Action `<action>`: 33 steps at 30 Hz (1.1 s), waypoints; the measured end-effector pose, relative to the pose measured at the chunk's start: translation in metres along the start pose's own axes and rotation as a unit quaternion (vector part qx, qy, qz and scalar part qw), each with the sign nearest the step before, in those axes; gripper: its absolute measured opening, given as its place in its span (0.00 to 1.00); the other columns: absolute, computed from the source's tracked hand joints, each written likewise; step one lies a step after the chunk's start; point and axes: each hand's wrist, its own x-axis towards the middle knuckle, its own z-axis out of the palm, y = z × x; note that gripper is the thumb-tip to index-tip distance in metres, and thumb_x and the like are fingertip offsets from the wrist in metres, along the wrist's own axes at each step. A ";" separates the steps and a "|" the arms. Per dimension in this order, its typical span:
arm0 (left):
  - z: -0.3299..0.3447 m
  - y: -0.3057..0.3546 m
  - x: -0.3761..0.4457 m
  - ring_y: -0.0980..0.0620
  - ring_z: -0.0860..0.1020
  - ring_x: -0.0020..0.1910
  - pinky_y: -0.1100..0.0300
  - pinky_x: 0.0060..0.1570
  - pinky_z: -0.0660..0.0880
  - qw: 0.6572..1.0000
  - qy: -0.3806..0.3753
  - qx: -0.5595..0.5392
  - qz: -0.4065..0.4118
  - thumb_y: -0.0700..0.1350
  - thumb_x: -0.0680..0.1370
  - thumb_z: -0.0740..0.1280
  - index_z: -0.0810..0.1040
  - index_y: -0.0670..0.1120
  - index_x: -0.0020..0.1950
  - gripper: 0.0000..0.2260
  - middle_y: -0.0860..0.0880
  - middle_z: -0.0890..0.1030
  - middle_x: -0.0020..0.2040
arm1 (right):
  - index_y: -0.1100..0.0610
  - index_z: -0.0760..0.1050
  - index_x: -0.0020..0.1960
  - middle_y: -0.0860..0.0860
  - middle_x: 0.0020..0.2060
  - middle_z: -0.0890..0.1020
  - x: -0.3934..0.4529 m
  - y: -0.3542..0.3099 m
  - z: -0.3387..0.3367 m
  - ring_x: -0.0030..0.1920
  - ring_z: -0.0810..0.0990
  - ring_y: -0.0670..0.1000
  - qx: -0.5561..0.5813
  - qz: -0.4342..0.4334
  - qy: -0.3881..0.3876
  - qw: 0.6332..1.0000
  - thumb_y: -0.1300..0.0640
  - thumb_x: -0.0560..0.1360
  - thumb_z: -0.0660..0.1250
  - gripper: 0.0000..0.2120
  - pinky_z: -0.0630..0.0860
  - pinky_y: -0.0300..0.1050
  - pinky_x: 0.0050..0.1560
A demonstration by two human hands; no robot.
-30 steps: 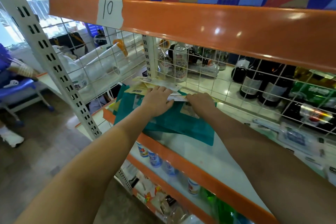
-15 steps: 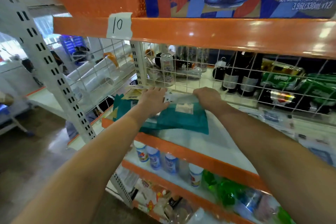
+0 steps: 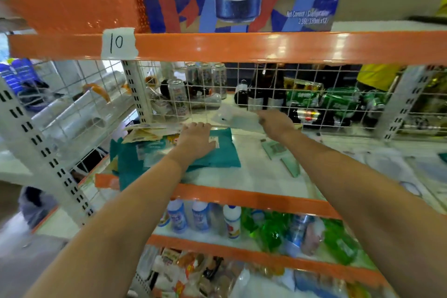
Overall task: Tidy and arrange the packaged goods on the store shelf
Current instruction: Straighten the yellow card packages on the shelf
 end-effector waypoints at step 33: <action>-0.008 0.244 0.039 0.44 0.67 0.68 0.49 0.64 0.65 0.974 0.027 -0.016 0.225 0.54 0.80 0.58 0.65 0.47 0.72 0.22 0.45 0.70 0.69 | 0.60 0.71 0.68 0.60 0.59 0.78 -0.123 0.200 -0.053 0.59 0.77 0.59 0.392 0.309 0.117 0.859 0.59 0.79 0.63 0.18 0.75 0.49 0.53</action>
